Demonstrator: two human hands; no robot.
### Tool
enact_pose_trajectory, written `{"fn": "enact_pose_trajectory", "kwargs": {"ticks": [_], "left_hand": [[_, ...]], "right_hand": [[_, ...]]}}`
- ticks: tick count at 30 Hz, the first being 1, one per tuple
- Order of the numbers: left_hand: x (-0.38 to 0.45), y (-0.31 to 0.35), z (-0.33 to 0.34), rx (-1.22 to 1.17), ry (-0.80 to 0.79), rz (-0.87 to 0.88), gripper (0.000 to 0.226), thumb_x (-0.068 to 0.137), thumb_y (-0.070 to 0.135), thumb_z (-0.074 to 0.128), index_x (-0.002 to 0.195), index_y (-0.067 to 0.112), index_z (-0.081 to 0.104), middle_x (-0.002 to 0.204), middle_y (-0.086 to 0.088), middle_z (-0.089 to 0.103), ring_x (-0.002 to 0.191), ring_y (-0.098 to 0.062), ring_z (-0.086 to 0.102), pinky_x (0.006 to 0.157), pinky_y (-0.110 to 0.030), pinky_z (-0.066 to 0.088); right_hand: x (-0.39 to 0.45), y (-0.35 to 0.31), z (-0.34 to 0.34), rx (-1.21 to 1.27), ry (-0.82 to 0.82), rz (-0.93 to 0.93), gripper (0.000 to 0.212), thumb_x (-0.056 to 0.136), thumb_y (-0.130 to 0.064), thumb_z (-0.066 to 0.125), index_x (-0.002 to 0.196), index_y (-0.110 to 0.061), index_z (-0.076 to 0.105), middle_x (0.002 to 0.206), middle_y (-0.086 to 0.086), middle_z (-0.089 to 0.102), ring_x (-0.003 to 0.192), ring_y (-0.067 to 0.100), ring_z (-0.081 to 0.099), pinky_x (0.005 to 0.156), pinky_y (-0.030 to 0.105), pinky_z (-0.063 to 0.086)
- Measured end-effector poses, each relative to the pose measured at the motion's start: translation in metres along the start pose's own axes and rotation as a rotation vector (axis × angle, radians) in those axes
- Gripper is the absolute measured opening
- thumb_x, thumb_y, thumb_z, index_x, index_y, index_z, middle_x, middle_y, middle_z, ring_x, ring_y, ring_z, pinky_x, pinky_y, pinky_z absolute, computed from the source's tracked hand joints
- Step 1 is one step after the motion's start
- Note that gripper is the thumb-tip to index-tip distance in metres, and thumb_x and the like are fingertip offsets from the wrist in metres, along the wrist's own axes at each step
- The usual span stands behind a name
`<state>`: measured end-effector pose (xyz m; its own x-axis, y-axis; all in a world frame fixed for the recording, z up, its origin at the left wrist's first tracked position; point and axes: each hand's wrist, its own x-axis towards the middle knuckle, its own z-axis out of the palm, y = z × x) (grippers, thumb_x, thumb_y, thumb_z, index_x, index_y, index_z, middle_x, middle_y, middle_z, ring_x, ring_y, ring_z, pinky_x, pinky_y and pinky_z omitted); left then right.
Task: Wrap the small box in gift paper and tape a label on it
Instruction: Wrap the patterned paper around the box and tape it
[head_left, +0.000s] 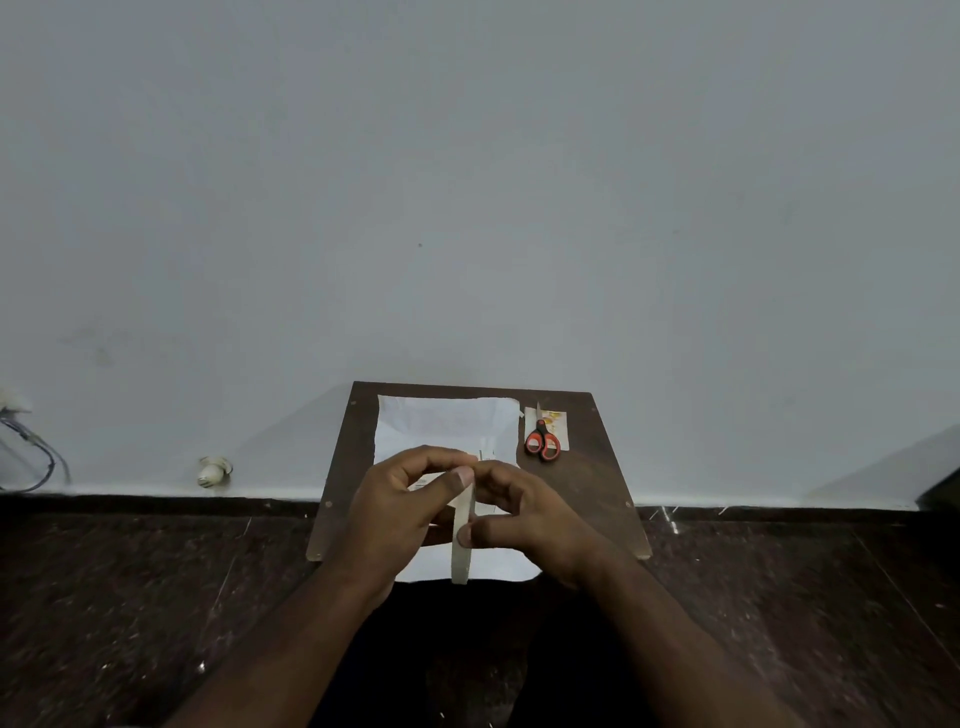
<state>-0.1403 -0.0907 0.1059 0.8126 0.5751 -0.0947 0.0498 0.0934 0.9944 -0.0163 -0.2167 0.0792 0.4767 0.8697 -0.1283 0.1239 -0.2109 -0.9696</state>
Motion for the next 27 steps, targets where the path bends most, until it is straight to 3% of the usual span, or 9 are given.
{"fn": "enact_pose_trajectory", "kwargs": {"ticks": [4,9,12,15,17,19,22,27], "left_hand": [[0.002,-0.002,-0.002,-0.025,0.007,-0.008,0.012,0.093,0.014,0.069,0.093,0.022,0.078,0.099,-0.002,0.075,0.075,-0.028,0.075,0.065,-0.038,0.061],[0.005,-0.007,-0.003,-0.029,0.025,-0.009,0.013,0.094,0.018,0.069,0.094,0.027,0.078,0.102,-0.001,0.074,0.080,-0.029,0.076,0.070,-0.044,0.063],[0.008,-0.010,-0.003,-0.043,0.019,-0.010,0.015,0.093,0.018,0.069,0.099,0.029,0.077,0.102,-0.002,0.073,0.082,-0.029,0.075,0.069,-0.041,0.063],[0.011,-0.013,-0.003,-0.085,0.000,-0.044,0.023,0.092,0.008,0.070,0.106,0.026,0.076,0.098,-0.008,0.072,0.076,-0.033,0.075,0.070,-0.040,0.063],[0.012,-0.015,-0.002,-0.079,0.005,-0.062,0.025,0.091,0.006,0.071,0.106,0.025,0.076,0.098,-0.007,0.072,0.076,-0.032,0.076,0.072,-0.042,0.064],[0.015,-0.020,-0.002,-0.068,0.015,-0.069,0.025,0.091,0.005,0.070,0.105,0.025,0.076,0.097,-0.006,0.071,0.074,-0.033,0.075,0.072,-0.044,0.064],[0.017,-0.026,0.000,-0.063,0.023,-0.084,0.027,0.092,0.005,0.068,0.104,0.028,0.076,0.097,-0.005,0.070,0.069,-0.035,0.074,0.071,-0.043,0.064],[0.023,-0.039,0.000,-0.026,0.056,-0.129,0.026,0.093,0.007,0.068,0.104,0.030,0.077,0.098,-0.002,0.069,0.066,-0.031,0.073,0.066,-0.035,0.062]], "right_hand": [[0.007,0.001,0.002,0.009,-0.022,0.024,0.051,0.077,-0.018,0.073,0.126,-0.027,0.064,0.125,-0.003,0.067,0.124,0.016,0.060,0.110,0.053,0.044],[0.014,0.005,0.001,0.092,-0.100,0.065,0.052,0.079,-0.015,0.070,0.130,-0.018,0.061,0.127,0.010,0.066,0.120,0.027,0.063,0.108,0.055,0.045],[0.019,0.008,-0.010,0.084,-0.170,0.050,0.051,0.086,-0.013,0.070,0.136,-0.020,0.059,0.129,0.006,0.066,0.123,0.027,0.062,0.109,0.049,0.046],[0.032,0.014,-0.037,0.066,0.049,0.101,0.039,0.093,-0.015,0.069,0.131,-0.019,0.063,0.113,0.003,0.072,0.105,0.020,0.069,0.090,0.037,0.056],[0.044,0.025,-0.061,0.019,0.323,0.166,0.023,0.090,-0.016,0.072,0.113,-0.014,0.071,0.088,0.006,0.073,0.080,0.020,0.067,0.071,0.032,0.054],[0.061,0.043,-0.085,-0.154,0.515,0.243,0.006,0.084,-0.017,0.074,0.090,-0.018,0.075,0.074,0.001,0.071,0.069,0.017,0.062,0.064,0.031,0.049],[0.083,0.067,-0.108,-0.434,0.589,0.377,0.007,0.079,-0.016,0.073,0.080,-0.022,0.070,0.082,-0.007,0.070,0.080,0.015,0.064,0.071,0.033,0.050],[0.122,0.092,-0.122,-0.724,0.604,0.392,0.016,0.091,-0.021,0.062,0.105,-0.014,0.067,0.100,0.005,0.069,0.093,0.025,0.062,0.079,0.033,0.050]]}}
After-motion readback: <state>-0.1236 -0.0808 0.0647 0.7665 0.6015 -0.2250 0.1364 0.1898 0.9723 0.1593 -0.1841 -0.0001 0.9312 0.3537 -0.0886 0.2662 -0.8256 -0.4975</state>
